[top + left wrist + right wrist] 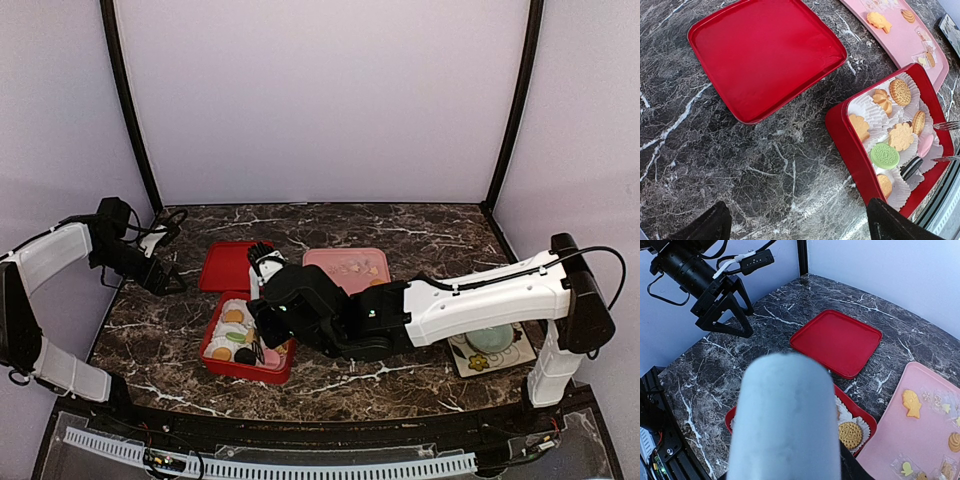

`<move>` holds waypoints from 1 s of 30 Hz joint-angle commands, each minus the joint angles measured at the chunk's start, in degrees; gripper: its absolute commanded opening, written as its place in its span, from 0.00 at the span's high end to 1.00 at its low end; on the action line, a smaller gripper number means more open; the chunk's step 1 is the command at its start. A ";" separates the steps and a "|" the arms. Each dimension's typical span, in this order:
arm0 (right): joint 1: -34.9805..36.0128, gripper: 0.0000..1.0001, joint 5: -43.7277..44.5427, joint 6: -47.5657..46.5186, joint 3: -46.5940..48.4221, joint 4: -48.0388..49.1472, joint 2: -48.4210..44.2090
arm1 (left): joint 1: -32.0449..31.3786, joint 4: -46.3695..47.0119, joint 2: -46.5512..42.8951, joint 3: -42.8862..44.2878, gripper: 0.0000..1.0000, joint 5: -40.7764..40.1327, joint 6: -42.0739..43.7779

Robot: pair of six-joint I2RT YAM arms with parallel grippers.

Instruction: Pack the cookies

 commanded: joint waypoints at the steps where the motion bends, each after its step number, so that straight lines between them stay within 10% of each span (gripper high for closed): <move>1: 0.56 0.56 1.89 0.42 -0.48 2.30 -2.36 | 0.38 -0.40 -1.30 -0.30 0.03 0.25 -0.01; 15: -2.74 0.58 3.65 0.57 0.32 1.21 -8.28 | 0.38 -0.39 -1.28 -0.31 0.03 0.15 -0.01; 30: -32.05 0.64 -12.15 29.68 -9.16 -13.11 -16.57 | 0.38 -0.06 -1.98 -1.06 0.03 0.15 0.08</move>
